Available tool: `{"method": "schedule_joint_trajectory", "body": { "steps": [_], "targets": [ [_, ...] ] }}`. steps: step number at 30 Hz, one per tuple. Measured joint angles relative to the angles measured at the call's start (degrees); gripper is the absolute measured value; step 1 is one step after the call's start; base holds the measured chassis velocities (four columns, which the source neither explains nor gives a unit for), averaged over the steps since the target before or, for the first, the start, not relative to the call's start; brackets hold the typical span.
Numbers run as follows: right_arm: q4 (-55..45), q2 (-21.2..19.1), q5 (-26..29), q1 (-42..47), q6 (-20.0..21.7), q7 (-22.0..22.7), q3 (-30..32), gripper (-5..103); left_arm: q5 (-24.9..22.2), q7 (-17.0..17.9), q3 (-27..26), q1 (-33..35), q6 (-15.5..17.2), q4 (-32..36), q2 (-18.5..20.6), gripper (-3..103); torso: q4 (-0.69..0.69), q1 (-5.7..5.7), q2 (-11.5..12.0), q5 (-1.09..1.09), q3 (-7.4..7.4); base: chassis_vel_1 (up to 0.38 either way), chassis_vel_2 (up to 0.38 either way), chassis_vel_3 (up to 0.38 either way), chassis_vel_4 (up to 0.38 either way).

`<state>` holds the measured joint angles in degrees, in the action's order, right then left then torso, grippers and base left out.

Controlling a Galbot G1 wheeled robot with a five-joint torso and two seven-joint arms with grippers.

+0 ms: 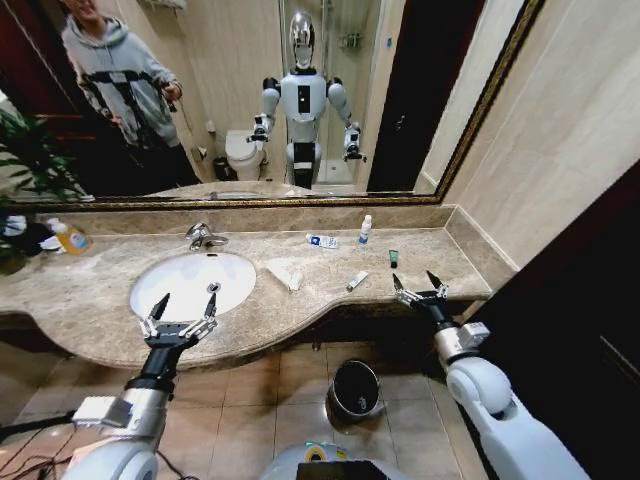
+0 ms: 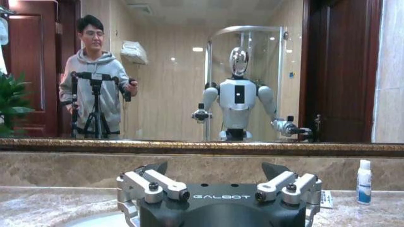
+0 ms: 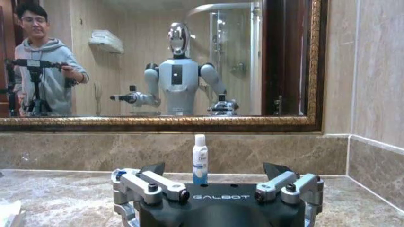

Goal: Pick up the trash from the sink and place it in the trash bin.

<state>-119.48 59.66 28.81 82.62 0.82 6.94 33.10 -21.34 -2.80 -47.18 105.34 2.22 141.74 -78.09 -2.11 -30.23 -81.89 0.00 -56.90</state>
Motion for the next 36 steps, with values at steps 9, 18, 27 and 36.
{"method": "schedule_joint_trajectory", "body": {
  "steps": [9,18,27,36],
  "targets": [
    [1.21,-0.36,0.48,-0.81,0.16,0.10,0.04,100,0.00,0.00,0.00,0.00,0.00,0.00,0.00,100,0.00,0.00,0.00,0.00,0.00,0.000,0.000,0.000,0.000],
    [1.62,-0.03,0.62,0.32,-0.79,-0.21,0.85,100,0.00,0.00,0.00,0.00,0.00,0.00,0.00,100,0.00,0.00,0.00,0.00,0.00,0.000,0.000,0.000,0.000],
    [1.79,0.37,0.56,2.40,-2.35,-0.71,1.75,100,0.00,0.00,0.00,0.00,0.00,0.00,0.00,100,0.00,0.00,0.00,0.00,0.00,0.000,0.000,0.000,0.000],
    [9.85,-0.05,-0.30,-7.30,-0.70,-1.27,-2.59,100,0.00,0.02,0.00,0.00,0.00,0.00,0.00,100,0.00,0.00,0.00,0.00,0.00,0.000,0.000,0.000,0.000]
  ]
}}
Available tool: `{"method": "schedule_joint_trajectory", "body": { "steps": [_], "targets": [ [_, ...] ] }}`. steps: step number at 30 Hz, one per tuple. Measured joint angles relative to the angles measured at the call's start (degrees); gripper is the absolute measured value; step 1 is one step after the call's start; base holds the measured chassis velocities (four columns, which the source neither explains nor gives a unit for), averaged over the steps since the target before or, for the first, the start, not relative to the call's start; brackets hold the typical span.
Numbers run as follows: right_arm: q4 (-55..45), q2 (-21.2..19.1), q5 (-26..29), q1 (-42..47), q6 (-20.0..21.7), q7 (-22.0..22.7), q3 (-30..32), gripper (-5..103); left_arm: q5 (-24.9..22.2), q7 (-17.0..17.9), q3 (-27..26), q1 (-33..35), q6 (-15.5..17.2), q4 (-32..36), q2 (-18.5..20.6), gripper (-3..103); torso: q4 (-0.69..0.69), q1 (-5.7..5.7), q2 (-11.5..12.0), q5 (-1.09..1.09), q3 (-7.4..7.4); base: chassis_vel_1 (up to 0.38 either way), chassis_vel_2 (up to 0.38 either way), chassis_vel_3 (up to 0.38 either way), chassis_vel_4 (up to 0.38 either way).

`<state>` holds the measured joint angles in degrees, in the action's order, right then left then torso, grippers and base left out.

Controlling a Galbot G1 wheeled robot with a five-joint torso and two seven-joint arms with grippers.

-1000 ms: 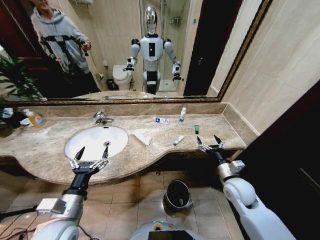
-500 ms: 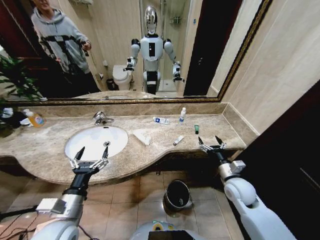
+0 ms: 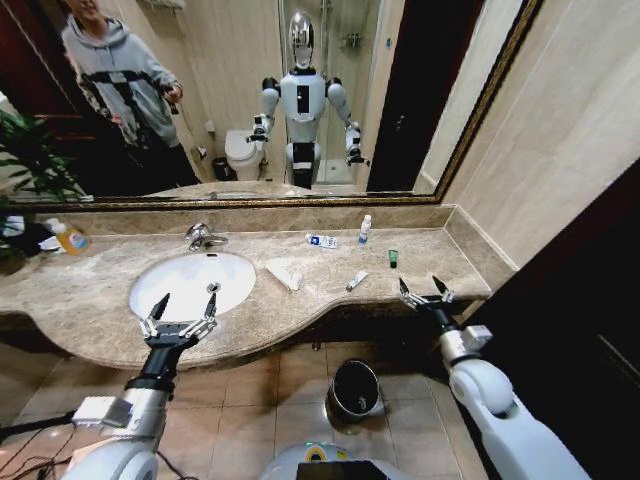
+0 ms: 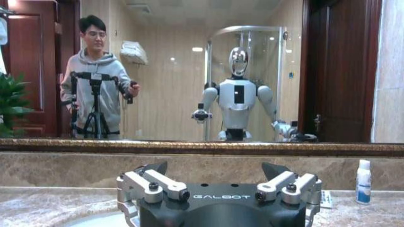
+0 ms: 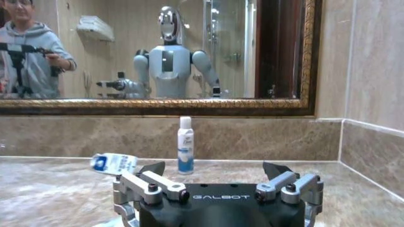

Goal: Pick up the trash from the sink and place it in the trash bin.

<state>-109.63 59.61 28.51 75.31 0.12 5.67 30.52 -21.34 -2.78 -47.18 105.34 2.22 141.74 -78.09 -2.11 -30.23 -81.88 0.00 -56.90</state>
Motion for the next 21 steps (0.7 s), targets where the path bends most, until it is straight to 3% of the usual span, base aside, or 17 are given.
{"method": "schedule_joint_trajectory", "body": {
  "steps": [10,21],
  "targets": [
    [14.31,-0.56,-3.74,-13.58,1.32,-0.44,-6.51,100,0.00,-0.02,0.00,0.00,0.00,0.00,0.00,100,-0.01,0.00,0.00,-0.01,0.00,0.000,0.000,0.000,0.000],
    [21.37,1.24,-3.77,-17.98,1.52,-0.71,-10.12,100,0.00,-0.02,0.00,0.00,0.00,0.00,0.00,100,0.00,0.00,0.00,0.00,0.00,0.000,0.000,0.000,0.000]
  ]
}}
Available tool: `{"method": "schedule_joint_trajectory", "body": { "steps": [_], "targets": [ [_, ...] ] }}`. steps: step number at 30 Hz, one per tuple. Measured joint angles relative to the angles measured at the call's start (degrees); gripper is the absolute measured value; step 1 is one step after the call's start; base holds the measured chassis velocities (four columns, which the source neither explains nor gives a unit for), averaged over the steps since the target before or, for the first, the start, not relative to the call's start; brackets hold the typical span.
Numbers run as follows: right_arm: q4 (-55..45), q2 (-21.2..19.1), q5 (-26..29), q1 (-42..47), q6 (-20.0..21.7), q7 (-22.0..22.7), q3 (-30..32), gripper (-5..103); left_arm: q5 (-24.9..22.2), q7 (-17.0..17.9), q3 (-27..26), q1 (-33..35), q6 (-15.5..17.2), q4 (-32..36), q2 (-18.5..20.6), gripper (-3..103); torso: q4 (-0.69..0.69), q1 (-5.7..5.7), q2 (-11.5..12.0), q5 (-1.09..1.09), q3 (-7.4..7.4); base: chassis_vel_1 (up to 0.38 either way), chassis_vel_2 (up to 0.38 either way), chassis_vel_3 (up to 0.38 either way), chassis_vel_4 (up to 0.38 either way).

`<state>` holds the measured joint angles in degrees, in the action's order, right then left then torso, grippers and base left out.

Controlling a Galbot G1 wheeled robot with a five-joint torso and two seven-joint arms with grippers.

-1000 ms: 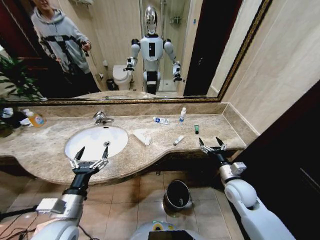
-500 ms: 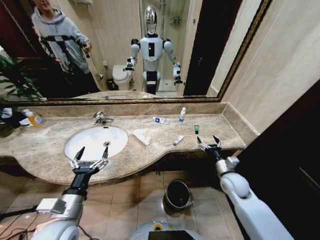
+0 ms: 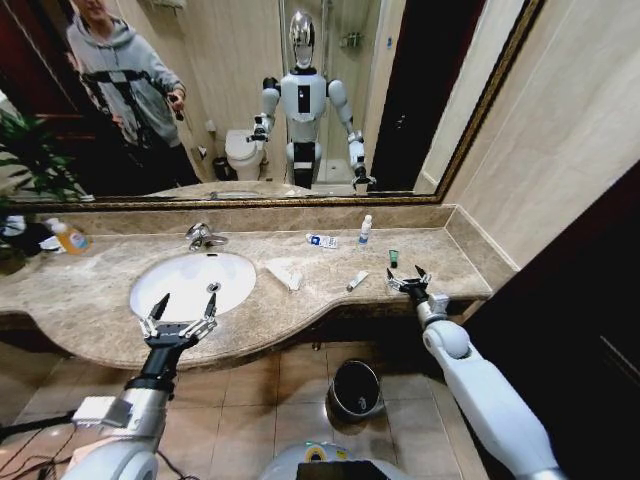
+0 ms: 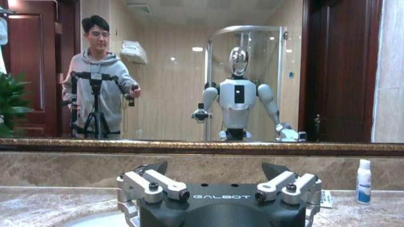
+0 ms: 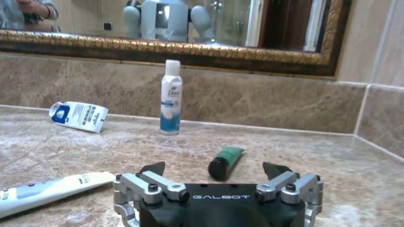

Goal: Pick up the trash from the sink and place it in the trash bin.

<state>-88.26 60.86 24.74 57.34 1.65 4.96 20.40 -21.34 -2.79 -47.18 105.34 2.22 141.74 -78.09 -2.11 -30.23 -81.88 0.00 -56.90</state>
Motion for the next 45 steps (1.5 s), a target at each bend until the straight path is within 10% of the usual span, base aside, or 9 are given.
{"method": "schedule_joint_trajectory", "body": {
  "steps": [27,45],
  "targets": [
    [14.61,3.35,-0.89,-14.39,0.58,2.10,-6.76,101,0.00,-0.01,0.00,0.00,0.00,0.00,0.00,100,-0.01,0.00,0.00,-0.01,0.00,0.000,0.000,0.000,0.000],
    [14.65,2.79,0.81,-12.79,0.29,1.11,-5.24,33,0.00,-0.01,0.00,0.00,0.00,0.00,0.00,100,0.00,0.00,-0.01,0.00,0.00,0.000,0.000,0.000,0.000]
  ]
}}
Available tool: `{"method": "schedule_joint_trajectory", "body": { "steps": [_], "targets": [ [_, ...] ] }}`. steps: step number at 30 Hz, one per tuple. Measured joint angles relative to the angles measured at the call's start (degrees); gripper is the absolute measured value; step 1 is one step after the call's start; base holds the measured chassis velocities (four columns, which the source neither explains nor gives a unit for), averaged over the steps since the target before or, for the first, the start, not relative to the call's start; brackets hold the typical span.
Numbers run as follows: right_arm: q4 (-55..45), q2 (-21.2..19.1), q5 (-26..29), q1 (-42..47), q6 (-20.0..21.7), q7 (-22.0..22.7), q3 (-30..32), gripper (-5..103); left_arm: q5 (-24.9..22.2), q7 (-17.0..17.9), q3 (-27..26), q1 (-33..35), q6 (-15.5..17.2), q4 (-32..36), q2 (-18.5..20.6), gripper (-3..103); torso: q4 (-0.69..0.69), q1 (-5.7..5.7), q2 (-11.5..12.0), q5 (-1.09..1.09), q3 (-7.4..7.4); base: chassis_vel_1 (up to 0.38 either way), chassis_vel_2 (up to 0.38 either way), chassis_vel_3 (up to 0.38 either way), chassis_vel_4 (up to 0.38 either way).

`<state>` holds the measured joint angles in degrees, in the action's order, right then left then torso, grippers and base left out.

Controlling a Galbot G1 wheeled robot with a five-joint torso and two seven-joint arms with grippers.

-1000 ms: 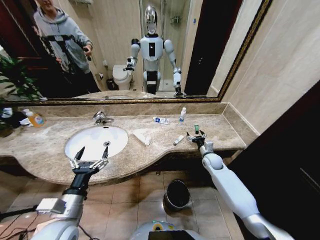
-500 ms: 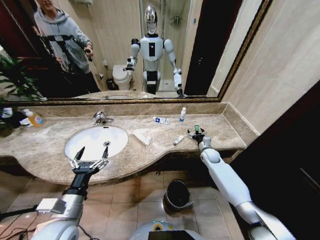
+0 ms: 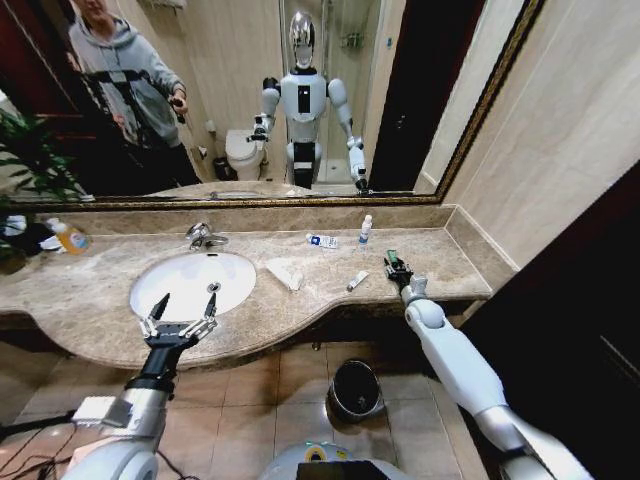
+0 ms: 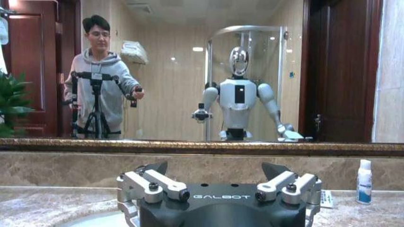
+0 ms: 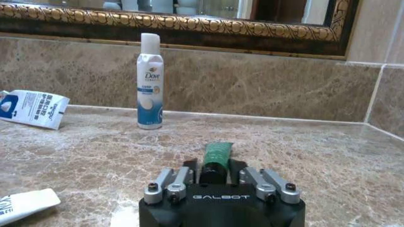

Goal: Pick up the trash from the sink and place it in the trash bin.

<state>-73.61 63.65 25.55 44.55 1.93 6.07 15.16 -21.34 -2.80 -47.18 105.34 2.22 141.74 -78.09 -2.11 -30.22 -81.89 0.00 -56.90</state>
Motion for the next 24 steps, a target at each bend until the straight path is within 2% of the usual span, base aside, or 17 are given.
{"method": "schedule_joint_trajectory", "body": {
  "steps": [1,4,18,24],
  "targets": [
    [0.00,0.00,0.00,0.00,0.00,0.00,0.00,33,0.00,0.00,0.00,0.00,0.00,0.00,0.00,100,0.00,0.00,0.00,0.00,0.00,0.000,0.000,0.000,0.000],
    [-0.35,-0.20,0.11,0.24,0.00,-0.01,0.09,21,0.00,0.00,0.00,0.00,0.00,0.00,0.00,100,0.00,0.00,0.00,0.00,0.00,0.000,0.000,0.000,0.000],
    [-1.92,-1.08,1.04,0.74,0.20,-0.17,0.65,21,0.00,0.00,0.00,0.00,0.00,0.00,0.00,100,0.00,0.00,0.00,0.00,0.00,0.000,0.000,0.000,0.000],
    [-7.68,-2.81,3.62,4.57,1.25,-0.33,2.71,21,0.00,-0.02,0.00,0.00,0.00,0.00,0.00,100,0.00,0.00,0.00,0.00,0.00,0.000,0.000,0.000,0.000]
  ]
}}
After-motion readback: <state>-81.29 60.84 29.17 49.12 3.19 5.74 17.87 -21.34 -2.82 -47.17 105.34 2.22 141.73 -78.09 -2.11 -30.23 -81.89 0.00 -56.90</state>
